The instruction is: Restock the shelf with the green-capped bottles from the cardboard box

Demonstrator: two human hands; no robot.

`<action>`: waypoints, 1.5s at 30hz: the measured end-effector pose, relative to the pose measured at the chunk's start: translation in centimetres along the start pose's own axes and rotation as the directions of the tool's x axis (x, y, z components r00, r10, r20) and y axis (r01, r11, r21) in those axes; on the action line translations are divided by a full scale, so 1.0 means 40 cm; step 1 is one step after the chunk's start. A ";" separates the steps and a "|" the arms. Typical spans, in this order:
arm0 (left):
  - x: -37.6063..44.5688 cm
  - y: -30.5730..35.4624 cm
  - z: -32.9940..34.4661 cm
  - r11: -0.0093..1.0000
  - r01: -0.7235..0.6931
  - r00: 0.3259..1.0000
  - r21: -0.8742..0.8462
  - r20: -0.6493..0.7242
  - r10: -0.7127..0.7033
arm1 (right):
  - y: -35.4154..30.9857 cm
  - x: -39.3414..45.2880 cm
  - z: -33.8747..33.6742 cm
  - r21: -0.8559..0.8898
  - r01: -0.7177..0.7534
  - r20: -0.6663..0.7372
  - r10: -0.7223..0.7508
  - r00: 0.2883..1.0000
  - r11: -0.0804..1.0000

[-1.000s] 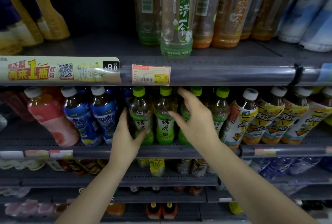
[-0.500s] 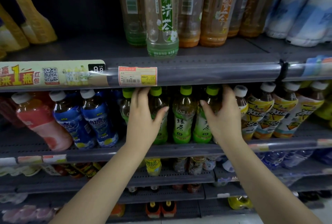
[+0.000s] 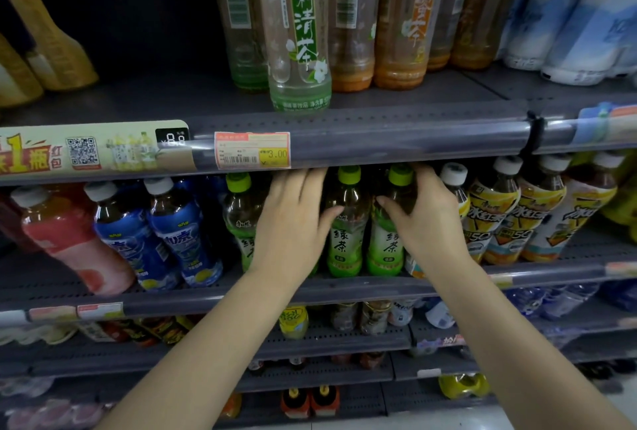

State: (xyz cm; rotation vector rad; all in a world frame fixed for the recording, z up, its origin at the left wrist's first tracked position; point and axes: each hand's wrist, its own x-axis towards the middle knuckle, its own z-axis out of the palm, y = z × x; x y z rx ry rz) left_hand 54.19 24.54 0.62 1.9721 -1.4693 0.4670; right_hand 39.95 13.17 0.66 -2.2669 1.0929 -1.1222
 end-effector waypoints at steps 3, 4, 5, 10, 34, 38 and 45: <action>0.044 0.033 0.014 0.998 -0.012 0.998 0.069 0.070 0.007 | 0.000 0.003 -0.004 -0.006 -0.006 0.009 0.006 1.000 1.000; 0.054 0.037 0.021 0.993 -0.033 0.997 0.117 0.073 0.025 | 0.000 0.004 -0.004 -0.002 -0.007 0.010 0.007 1.000 1.000; 0.060 0.039 0.027 0.987 -0.055 0.996 0.152 0.077 0.043 | 0.000 0.004 -0.004 0.003 -0.005 0.011 0.005 1.000 1.000; 0.053 0.026 0.040 0.979 -0.105 0.985 0.177 0.157 0.077 | 0.005 0.001 0.000 0.009 0.007 0.011 -0.007 1.000 1.000; 0.039 0.008 0.063 0.948 -0.168 0.985 0.272 0.004 0.174 | 0.005 0.005 -0.030 -0.107 0.067 0.134 -0.052 0.990 0.992; 0.033 0.007 0.060 0.950 -0.162 0.987 0.267 0.049 0.155 | 0.005 -0.002 -0.024 -0.087 0.090 0.146 -0.077 0.986 0.992; -0.079 0.008 -0.013 0.989 -0.088 0.991 0.119 0.106 0.076 | -0.022 -0.099 -0.046 0.012 0.068 0.068 -0.069 0.995 0.998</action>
